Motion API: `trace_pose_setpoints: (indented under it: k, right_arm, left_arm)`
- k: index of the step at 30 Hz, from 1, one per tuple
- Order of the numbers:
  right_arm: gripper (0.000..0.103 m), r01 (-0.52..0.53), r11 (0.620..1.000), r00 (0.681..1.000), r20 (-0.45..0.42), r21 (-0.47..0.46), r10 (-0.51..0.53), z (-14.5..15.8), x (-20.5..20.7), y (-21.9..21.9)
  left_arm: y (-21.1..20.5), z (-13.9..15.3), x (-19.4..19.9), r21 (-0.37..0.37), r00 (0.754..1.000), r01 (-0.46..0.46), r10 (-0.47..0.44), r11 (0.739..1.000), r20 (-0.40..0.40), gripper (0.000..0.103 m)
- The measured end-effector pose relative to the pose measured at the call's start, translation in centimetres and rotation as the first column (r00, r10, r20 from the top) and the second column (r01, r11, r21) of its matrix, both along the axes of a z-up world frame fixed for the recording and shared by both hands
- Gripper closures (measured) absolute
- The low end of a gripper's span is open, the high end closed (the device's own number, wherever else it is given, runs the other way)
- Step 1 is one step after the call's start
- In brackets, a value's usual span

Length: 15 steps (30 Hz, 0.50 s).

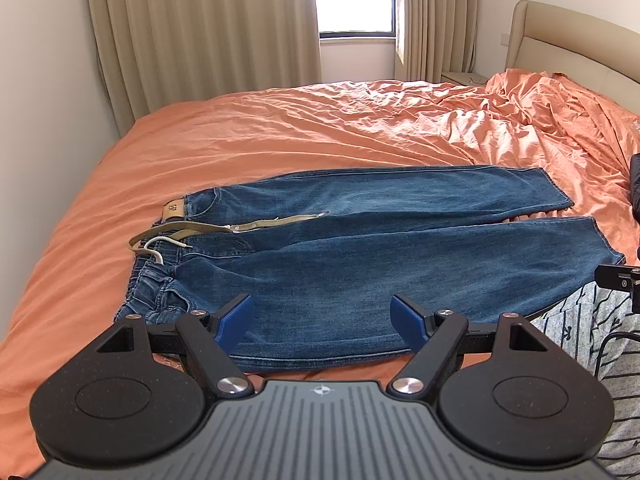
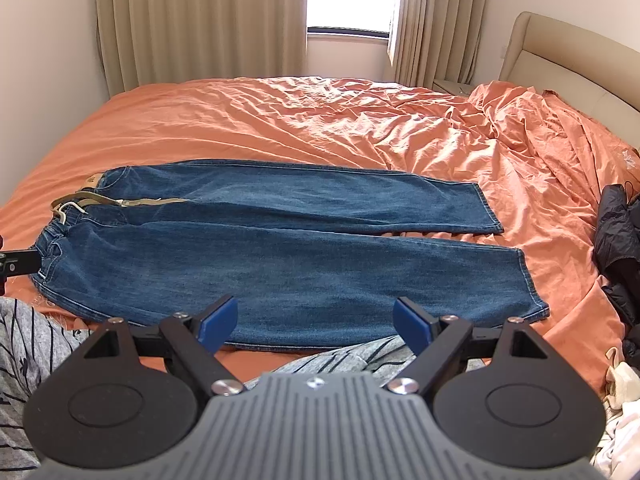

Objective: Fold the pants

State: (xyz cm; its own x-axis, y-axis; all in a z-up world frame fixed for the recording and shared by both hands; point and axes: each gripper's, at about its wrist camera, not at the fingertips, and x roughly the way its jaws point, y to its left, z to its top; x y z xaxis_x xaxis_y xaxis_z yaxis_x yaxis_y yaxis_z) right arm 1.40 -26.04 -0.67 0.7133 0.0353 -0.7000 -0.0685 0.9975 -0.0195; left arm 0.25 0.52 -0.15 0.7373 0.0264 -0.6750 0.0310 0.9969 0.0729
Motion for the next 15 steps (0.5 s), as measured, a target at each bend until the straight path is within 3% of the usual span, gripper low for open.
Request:
trace_pose_setpoints:
  k: [15]
  right_arm:
    - [0.022, 0.023, 1.000, 1.000, -0.005, -0.003, -0.023, -0.40, 0.07, -0.16]
  left_arm:
    - [-0.23, -0.07, -0.04, 0.001, 1.000, 0.011, -0.011, 1.000, -0.004, 0.012]
